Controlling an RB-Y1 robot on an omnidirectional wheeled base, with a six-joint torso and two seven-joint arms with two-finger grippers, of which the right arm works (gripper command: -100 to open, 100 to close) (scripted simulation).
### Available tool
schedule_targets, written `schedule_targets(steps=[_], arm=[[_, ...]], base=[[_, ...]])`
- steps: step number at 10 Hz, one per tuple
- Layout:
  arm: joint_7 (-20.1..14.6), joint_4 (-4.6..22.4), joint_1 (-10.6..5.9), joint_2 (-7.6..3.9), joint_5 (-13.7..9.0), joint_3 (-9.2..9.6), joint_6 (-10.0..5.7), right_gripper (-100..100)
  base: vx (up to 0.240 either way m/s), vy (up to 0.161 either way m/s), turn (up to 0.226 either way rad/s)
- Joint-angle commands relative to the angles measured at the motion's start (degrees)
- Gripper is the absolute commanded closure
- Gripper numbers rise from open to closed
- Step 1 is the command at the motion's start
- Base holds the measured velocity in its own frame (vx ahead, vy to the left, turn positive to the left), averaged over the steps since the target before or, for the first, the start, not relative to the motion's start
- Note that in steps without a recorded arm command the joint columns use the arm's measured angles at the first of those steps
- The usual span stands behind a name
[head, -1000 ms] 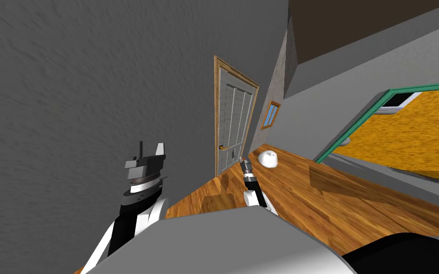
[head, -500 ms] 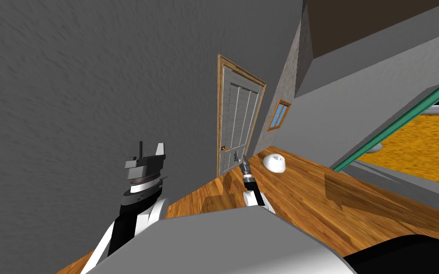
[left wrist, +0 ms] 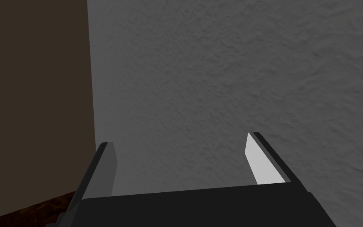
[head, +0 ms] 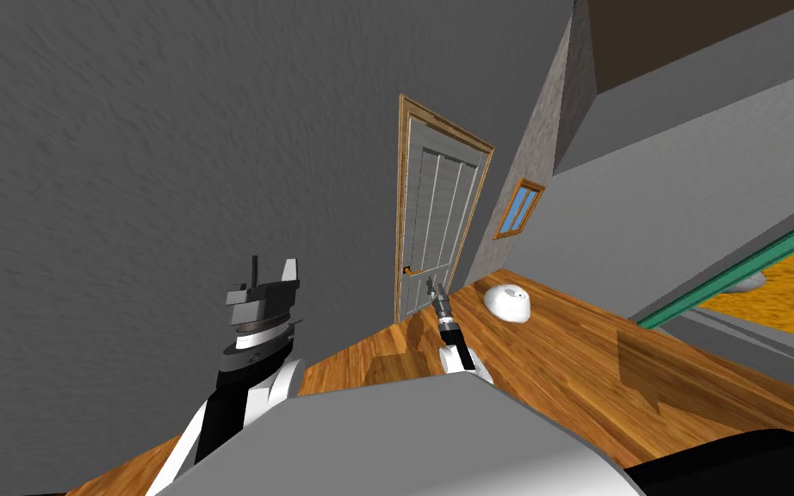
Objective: Pull the door open
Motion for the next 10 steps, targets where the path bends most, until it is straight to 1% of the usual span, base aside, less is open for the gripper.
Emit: schedule_targets(steps=[1, 2, 3, 4, 5, 6, 8, 9, 10], arm=[[-0.22, 1.67, -0.39, -0.26, -0.09, -0.09, -0.12, -100], [-0.44, 4.03, -1.37, -0.54, -0.20, -0.23, -0.80, -100], [-0.44, 4.31, -1.37, -0.54, -0.20, -0.23, -0.80, -100], [-0.67, 6.81, -2.35, -0.83, -0.30, -0.36, -1.48, -100], [-0.89, 8.51, -3.32, -1.11, -0.41, -0.50, -2.15, -100], [-0.89, 9.59, -3.32, -1.11, -0.41, -0.50, -2.15, -100], [-1.32, 13.56, -5.23, -1.64, -0.62, -0.76, -3.48, -100], [-1.32, 14.73, -5.23, -1.64, -0.62, -0.76, -3.48, -100], [-1.54, 16.58, -6.18, -1.90, -0.72, -0.89, -4.14, -100]], base=[[0.038, -0.067, 0.074], [0.028, -0.058, 0.106], [0.019, -0.049, 0.081], [0.025, -0.056, 0.171], [0.039, -0.081, 0.209], [0.028, -0.067, 0.060], [0.026, -0.073, 0.172], [0.031, -0.078, 0.075], [0.036, -0.065, 0.128]])
